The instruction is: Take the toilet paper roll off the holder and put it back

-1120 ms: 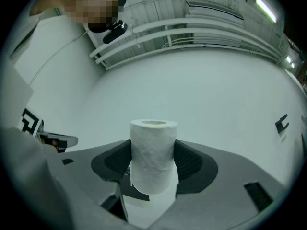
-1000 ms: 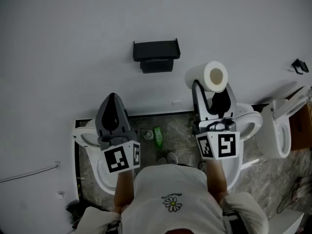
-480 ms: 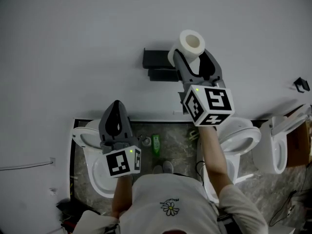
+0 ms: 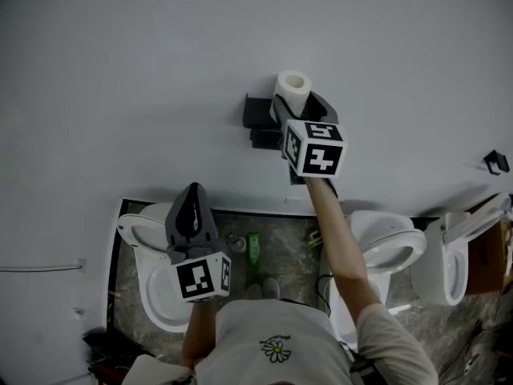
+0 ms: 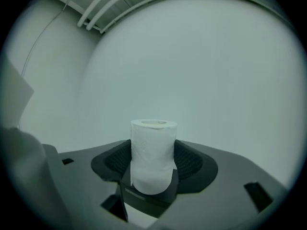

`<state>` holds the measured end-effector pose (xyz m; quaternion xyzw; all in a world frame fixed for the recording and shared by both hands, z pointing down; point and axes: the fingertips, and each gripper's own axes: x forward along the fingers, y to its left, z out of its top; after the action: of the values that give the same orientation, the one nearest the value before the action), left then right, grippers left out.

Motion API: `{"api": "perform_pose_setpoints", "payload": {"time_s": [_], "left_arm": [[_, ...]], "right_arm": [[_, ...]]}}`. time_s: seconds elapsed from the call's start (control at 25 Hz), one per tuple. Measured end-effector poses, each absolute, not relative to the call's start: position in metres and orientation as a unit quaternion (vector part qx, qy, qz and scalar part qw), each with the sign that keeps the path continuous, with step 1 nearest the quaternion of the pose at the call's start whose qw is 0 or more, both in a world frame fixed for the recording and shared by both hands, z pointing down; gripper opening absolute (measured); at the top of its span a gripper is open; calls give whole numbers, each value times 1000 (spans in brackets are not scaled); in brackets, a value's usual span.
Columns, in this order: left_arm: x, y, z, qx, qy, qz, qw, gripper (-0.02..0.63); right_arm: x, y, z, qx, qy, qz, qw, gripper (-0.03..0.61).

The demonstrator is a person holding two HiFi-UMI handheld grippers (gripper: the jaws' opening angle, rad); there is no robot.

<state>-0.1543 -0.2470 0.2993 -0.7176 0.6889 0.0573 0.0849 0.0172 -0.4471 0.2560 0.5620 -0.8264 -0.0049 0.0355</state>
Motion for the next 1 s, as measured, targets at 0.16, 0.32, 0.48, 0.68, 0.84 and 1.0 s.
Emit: {"api": "perform_pose_setpoints", "payload": {"time_s": [0.16,0.32,0.48,0.68,0.84,1.0], "left_arm": [[-159,-247,301,-713,694,54,83,17],[-159,-246,305,-714,693,50,85,18],[-159,-246,309,-714,693,47,83,17],[-160,-245,309,-716,692,48,83,17],[-160,-244,310,-717,691,47,84,17],[-160,-242,310,-716,691,47,82,18]], "right_arm": [[12,-454,269,565,-823,-4,59,281],[11,-457,273,570,-818,-6,70,281],[10,-462,277,574,-815,-5,77,281],[10,-468,284,580,-810,-3,85,281],[11,-468,284,584,-809,-3,71,281],[13,-466,284,586,-808,-3,55,281]]}}
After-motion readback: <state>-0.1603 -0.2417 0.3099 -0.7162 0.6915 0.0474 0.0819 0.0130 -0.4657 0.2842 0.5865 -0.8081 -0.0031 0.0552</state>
